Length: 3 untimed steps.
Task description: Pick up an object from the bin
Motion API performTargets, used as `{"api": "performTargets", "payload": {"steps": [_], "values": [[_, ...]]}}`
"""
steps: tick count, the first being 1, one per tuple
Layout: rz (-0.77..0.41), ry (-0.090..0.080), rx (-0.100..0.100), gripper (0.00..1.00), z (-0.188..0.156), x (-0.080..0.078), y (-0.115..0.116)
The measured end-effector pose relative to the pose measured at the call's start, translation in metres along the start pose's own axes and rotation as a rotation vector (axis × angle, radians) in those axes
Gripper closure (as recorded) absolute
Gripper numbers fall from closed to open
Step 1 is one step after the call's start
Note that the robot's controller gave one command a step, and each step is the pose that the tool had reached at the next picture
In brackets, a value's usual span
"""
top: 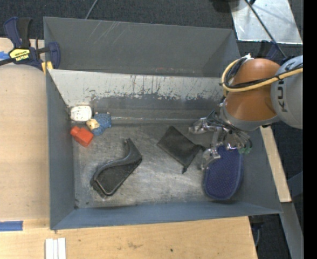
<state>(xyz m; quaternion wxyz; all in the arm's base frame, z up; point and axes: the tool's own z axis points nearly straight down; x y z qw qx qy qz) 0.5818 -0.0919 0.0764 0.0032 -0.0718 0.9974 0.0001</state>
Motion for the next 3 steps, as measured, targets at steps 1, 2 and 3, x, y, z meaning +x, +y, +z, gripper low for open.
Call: {"api": "performTargets", "payload": {"steps": [1,2,3], "values": [[-0.04,0.004,-0.003,0.0,-0.007,-0.008,0.055],[-0.036,0.002,0.0,1.0,-0.007,-0.008,0.051],[-0.027,-0.007,0.003,1.0,-0.189,-0.027,0.043]]}}
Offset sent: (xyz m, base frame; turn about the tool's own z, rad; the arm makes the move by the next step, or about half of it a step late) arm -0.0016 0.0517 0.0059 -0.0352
